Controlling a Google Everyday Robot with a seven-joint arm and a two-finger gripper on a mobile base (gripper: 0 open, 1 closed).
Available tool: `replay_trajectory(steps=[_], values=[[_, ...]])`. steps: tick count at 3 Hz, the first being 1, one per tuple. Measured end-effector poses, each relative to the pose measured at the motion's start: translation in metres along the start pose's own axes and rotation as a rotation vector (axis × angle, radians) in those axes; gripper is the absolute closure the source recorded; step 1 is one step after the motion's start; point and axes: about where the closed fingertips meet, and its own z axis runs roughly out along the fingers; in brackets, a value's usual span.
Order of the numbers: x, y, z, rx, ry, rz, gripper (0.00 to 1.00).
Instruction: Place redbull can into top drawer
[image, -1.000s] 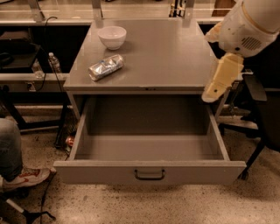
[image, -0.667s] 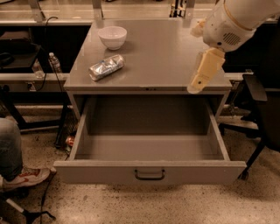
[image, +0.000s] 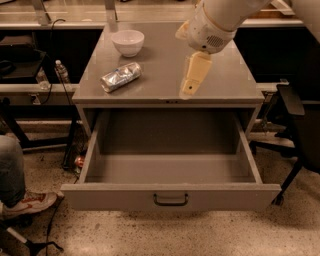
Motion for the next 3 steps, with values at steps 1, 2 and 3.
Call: replay_trajectory(steps=[1, 2, 3], values=[[-0.025, -0.013, 0.030, -0.047, -0.018, -0.073, 0.00], [-0.025, -0.013, 0.030, -0.047, -0.018, -0.073, 0.00], [-0.031, -0.019, 0.050, -0.057, 0.028, -0.119, 0.00]])
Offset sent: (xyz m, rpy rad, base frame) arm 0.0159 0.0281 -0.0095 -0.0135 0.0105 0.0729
